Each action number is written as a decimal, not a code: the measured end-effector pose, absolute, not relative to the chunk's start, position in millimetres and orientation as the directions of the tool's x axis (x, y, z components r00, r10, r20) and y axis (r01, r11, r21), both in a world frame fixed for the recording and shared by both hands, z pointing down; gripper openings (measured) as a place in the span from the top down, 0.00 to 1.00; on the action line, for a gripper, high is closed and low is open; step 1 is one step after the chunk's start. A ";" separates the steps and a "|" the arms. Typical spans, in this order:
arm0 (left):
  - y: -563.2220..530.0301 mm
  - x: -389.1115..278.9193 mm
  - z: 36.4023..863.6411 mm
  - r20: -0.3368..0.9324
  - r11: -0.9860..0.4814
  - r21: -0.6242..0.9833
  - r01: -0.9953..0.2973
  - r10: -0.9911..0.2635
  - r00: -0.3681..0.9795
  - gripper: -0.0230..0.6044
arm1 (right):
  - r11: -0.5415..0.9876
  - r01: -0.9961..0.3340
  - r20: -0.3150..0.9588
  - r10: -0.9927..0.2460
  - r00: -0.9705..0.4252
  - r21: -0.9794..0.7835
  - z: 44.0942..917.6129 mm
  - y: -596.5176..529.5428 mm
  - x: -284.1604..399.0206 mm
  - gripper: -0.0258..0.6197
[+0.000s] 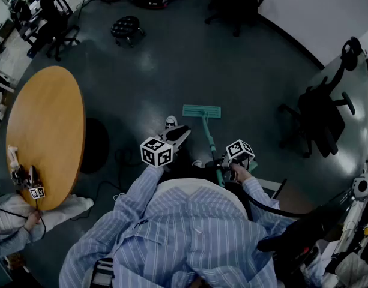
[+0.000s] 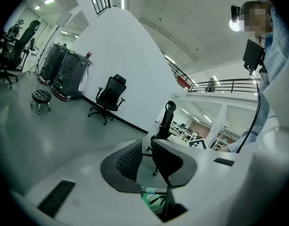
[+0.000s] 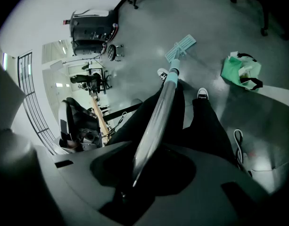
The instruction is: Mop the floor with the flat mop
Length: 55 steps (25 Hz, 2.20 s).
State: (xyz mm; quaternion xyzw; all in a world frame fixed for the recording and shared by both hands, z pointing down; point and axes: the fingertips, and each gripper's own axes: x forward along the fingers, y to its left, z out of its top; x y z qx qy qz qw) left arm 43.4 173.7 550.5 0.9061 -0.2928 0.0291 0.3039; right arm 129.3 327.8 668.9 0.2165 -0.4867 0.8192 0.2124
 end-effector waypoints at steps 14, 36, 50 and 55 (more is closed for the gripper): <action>179.4 46.8 550.6 0.239 -0.644 0.528 -0.553 -0.512 0.825 0.85 | -0.443 -0.542 0.551 0.121 -0.826 -0.714 665.8 333.1 132.2 0.75; 94.3 31.7 555.9 0.271 -0.594 0.553 -0.583 -0.534 0.801 0.85 | -0.291 -0.682 0.619 0.287 -0.731 -0.671 675.4 233.6 141.0 0.75; -20.0 1.5 576.2 0.339 -0.555 0.584 -0.592 -0.496 0.799 0.85 | -0.324 -0.668 0.609 0.275 -0.744 -0.670 669.3 75.3 116.6 0.75; -67.6 -21.5 584.9 0.348 -0.558 0.578 -0.595 -0.491 0.799 0.85 | -0.314 -0.683 0.617 0.294 -0.730 -0.659 670.6 8.9 98.5 0.75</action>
